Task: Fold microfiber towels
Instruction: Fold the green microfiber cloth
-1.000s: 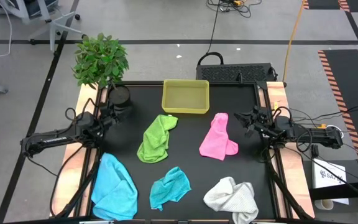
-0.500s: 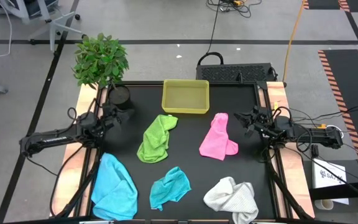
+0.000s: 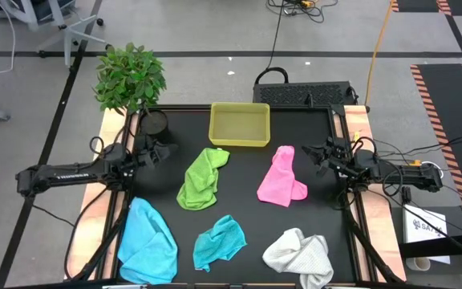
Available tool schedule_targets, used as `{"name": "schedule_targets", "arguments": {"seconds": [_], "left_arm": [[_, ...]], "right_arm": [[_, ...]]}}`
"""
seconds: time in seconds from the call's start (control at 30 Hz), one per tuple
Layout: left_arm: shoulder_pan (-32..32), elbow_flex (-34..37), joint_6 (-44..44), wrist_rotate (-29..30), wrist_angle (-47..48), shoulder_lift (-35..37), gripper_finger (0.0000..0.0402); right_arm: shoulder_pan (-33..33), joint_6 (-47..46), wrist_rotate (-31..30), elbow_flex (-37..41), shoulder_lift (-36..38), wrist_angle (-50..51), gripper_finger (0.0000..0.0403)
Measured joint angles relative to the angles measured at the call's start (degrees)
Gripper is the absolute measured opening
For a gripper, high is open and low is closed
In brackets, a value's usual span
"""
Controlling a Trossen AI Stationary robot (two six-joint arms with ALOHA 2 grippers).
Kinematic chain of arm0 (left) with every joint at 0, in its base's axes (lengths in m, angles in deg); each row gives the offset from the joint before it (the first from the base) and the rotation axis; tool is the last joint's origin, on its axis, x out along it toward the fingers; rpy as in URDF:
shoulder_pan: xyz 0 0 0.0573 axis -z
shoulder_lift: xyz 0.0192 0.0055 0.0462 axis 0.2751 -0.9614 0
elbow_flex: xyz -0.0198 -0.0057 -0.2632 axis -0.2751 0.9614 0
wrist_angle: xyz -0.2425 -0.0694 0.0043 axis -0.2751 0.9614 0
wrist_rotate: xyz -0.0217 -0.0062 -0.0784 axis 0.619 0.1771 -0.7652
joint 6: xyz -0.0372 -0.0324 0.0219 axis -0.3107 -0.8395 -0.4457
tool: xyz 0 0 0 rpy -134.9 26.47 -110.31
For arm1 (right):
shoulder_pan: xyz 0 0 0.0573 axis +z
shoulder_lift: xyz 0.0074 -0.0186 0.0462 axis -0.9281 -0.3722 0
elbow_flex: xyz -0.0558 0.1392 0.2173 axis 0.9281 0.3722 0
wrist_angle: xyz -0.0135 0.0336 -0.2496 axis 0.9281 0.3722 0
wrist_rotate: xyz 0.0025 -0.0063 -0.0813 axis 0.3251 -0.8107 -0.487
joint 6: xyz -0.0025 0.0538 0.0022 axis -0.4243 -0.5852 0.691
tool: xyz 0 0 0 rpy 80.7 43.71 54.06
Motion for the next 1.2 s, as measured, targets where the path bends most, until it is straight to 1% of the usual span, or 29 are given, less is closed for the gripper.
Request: {"name": "schedule_targets", "arguments": {"seconds": [0.1, 0.23, 0.3, 0.37, 0.47, 0.53, 0.57, 0.67, 0.73, 0.8, 0.87, 0.93, 1.0, 1.2], "left_arm": [[0.00, -0.28, 0.52, -0.32, -7.06, -4.25, 0.0075], [0.00, -2.48, 1.20, 0.35, -7.68, -9.98, 0.0140], [0.00, -3.54, 1.10, 0.16, -7.68, -12.99, 0.0165], [0.00, -4.94, 1.32, 0.31, -7.18, -15.81, 0.0180], [0.15, -9.44, 4.67, 1.42, -5.03, -20.15, 0.0184], [0.39, -14.37, 8.41, 1.51, 0.49, -22.80, 0.0175], [0.47, -17.48, 10.08, 1.51, 5.17, -24.16, 0.0169], [0.88, -27.40, 13.99, 2.54, 23.43, -27.94, 0.0145], [1.22, -33.49, 14.93, 4.19, 35.83, -30.50, 0.0129], [1.72, -38.62, 15.11, 6.04, 45.68, -32.96, 0.0116], [2.36, -42.36, 15.09, 7.34, 51.36, -35.21, 0.0107], [3.08, -44.49, 15.12, 7.37, 53.45, -37.35, 0.0103], [4.13, -45.61, 14.58, 7.35, 53.43, -39.66, 0.0105], [6.89, -45.99, 9.67, 7.31, 53.59, -47.15, 0.0129]], "right_arm": [[0.00, -1.72, -0.21, 0.00, 0.00, -1.22, 0.0002], [0.00, -2.04, -0.24, 0.00, 0.00, -1.95, 0.0015], [0.00, -2.15, -0.24, 0.00, -0.02, -2.00, 0.0023], [0.00, -3.47, -0.31, 0.00, -0.26, -2.92, 0.0033], [-0.05, -4.92, -0.53, 0.00, -1.38, -5.90, 0.0054], [-0.39, -4.75, -0.57, 0.00, -2.85, -9.12, 0.0072], [-0.68, -4.09, -0.55, 0.00, -3.79, -10.79, 0.0081], [-1.60, -2.33, -0.50, -0.10, -7.14, -15.45, 0.0108], [-2.08, -2.19, -0.20, -0.96, -9.68, -17.59, 0.0123], [-2.32, -1.67, 0.84, -2.85, -12.31, -18.36, 0.0132], [-2.32, 0.74, 2.72, -6.05, -15.50, -18.20, 0.0136], [-2.30, 3.31, 3.59, -10.54, -19.57, -16.32, 0.0136], [-2.30, 5.79, 4.51, -16.38, -24.41, -11.25, 0.0136], [-2.30, 6.75, 4.45, -34.31, -39.76, 19.87, 0.0137]]}}
